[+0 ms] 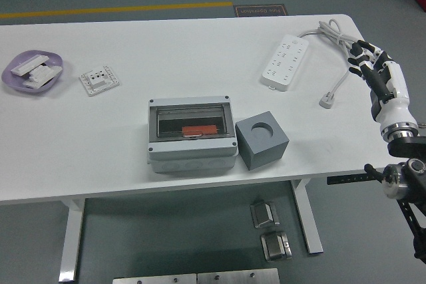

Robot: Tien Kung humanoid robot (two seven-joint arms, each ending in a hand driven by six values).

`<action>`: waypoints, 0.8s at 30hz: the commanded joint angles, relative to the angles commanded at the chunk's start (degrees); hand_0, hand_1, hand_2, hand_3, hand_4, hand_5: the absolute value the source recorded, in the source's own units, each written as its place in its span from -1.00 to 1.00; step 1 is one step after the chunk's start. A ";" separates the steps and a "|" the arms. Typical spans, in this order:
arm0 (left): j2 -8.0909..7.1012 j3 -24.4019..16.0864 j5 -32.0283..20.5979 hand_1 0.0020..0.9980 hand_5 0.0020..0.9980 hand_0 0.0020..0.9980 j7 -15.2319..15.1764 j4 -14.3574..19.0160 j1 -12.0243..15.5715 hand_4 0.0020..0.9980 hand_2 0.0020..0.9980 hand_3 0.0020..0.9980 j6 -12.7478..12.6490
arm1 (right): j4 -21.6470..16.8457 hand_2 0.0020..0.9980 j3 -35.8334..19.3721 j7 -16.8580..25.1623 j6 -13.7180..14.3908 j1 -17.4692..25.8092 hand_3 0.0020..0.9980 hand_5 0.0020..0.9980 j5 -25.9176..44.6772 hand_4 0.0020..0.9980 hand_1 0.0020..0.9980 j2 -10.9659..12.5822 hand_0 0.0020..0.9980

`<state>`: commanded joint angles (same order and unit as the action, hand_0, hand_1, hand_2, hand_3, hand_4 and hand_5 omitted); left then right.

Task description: Pick up the cylinder from the cube,place it in the box,flap close box

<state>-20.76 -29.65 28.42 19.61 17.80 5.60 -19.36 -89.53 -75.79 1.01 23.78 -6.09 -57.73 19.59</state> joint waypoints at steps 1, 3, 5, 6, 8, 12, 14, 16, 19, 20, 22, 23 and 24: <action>0.05 0.39 0.29 0.43 -0.42 0.45 0.21 -0.05 0.16 0.31 0.46 0.23 -0.44 | -0.03 0.48 0.02 -0.01 0.01 0.22 0.51 0.02 0.00 0.77 0.49 -0.22 0.56; 0.12 1.34 0.66 0.43 -0.42 0.45 0.93 -0.22 0.58 0.31 0.46 0.23 -0.86 | -0.08 0.48 0.19 -0.03 0.00 0.67 0.51 0.02 -0.06 0.77 0.49 -0.73 0.56; 0.22 1.91 0.74 0.42 -0.40 0.45 1.46 -0.43 0.95 0.30 0.45 0.23 -0.98 | -0.14 0.47 0.43 -0.05 -0.02 0.91 0.50 -0.08 -0.13 0.75 0.49 -1.12 0.55; 0.27 1.74 0.97 0.42 -0.40 0.45 1.52 -0.44 1.07 0.30 0.45 0.23 -0.96 | -0.20 0.47 0.46 -0.07 -0.03 0.94 0.50 -0.08 -0.16 0.75 0.49 -1.21 0.55; 0.33 1.15 1.31 0.42 -0.40 0.45 1.47 -0.43 1.19 0.30 0.45 0.23 -1.04 | -0.25 0.47 0.47 -0.10 -0.04 0.92 0.50 -0.08 -0.09 0.75 0.49 -1.33 0.55; 0.30 -0.16 2.09 0.41 -0.40 0.44 1.29 -0.28 0.96 0.27 0.41 0.21 -1.20 | -0.21 0.47 0.74 -0.19 -0.06 0.47 0.50 -0.07 0.13 0.74 0.49 -0.90 0.55; 0.33 -0.68 2.55 0.41 -0.40 0.44 1.21 -0.25 0.87 0.27 0.41 0.21 -1.27 | -0.24 0.47 0.97 -0.18 -0.03 0.19 0.50 -0.07 0.24 0.74 0.49 -0.53 0.55; 0.45 -1.10 2.92 0.40 -0.40 0.44 1.18 -0.24 0.87 0.26 0.39 0.21 -1.26 | -0.32 0.47 1.17 -0.15 0.03 -0.06 0.50 -0.07 0.40 0.73 0.49 -0.23 0.55; 0.80 -1.60 3.32 0.40 -0.40 0.44 1.13 -0.22 0.96 0.26 0.39 0.21 -1.16 | -0.43 0.47 1.24 -0.16 0.09 -0.32 0.50 -0.07 0.49 0.73 0.49 0.00 0.55; 0.93 -1.75 3.47 0.40 -0.40 0.44 1.16 -0.20 1.02 0.26 0.39 0.21 -1.11 | -0.45 0.47 1.27 -0.15 0.11 -0.36 0.50 -0.07 0.54 0.73 0.49 0.06 0.55; 1.29 -2.34 3.87 0.40 -0.37 0.43 1.19 -0.11 1.14 0.25 0.39 0.21 -1.07 | -0.45 0.47 1.56 -0.19 0.16 -0.53 0.50 -0.02 0.79 0.75 0.48 0.33 0.55; 1.39 -2.66 4.15 0.40 -0.37 0.43 1.20 -0.03 1.19 0.25 0.39 0.21 -1.05 | -0.45 0.47 1.75 -0.21 0.17 -0.61 0.50 -0.02 1.03 0.75 0.48 0.43 0.55; 1.48 -3.06 4.50 0.40 -0.37 0.43 1.21 0.07 1.23 0.25 0.39 0.21 -1.04 | -0.44 0.47 1.99 -0.21 0.18 -0.70 0.50 -0.02 1.35 0.75 0.48 0.52 0.55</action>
<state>-19.28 -32.71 32.92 20.82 17.86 6.83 -20.41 -89.97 -73.80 0.80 23.96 -6.78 -56.38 20.11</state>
